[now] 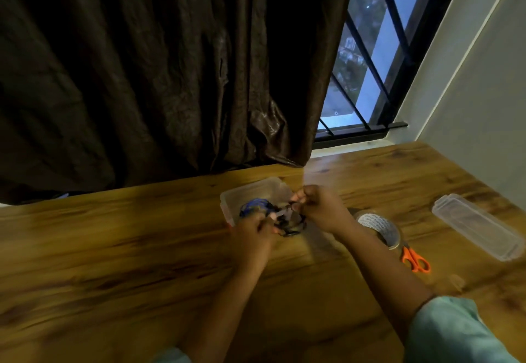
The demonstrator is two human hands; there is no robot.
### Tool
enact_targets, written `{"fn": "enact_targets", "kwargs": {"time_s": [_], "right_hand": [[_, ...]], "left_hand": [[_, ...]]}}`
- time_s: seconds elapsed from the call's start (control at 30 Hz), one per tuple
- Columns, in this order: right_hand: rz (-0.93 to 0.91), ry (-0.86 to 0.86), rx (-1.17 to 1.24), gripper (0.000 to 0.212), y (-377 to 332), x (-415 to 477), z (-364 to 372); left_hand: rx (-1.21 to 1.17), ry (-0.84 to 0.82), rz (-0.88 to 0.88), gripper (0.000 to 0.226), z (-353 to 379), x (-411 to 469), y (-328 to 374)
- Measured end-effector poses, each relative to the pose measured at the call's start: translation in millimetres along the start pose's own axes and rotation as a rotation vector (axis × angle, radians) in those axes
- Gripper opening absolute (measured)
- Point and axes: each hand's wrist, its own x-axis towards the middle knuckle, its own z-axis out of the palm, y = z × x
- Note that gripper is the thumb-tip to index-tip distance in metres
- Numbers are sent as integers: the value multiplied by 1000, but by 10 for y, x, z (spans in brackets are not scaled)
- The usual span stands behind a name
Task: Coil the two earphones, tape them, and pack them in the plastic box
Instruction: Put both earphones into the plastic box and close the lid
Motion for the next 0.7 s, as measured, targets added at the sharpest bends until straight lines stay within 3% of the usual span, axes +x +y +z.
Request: {"fn": "enact_targets", "kwargs": {"time_s": [0.13,0.2,0.3,0.4,0.5,0.57,0.7], "right_hand": [[-6,-22,166,12,-274,207,67],[-4,-35,127,11,-341,318,144],[67,-59,70,15,-345,468,296],[76,-57,-83,31,-236,641,445],[110,-114,-231,19,-179,751,560],[90,-115,-350,9,-156,778,614],[60,-82,-515,18,-194,804,680]], "left_hand": [[38,86,-36,34,-242,372,91],[59,60,-76,35,-295,587,80],[203,-45,-131,18,-292,830,3],[553,-59,-131,32,-231,947,-68],[931,-70,-64,29,-277,824,37],[1055,-58,-7,24,-279,766,58],[1131,-46,106,23,-278,666,76]]}}
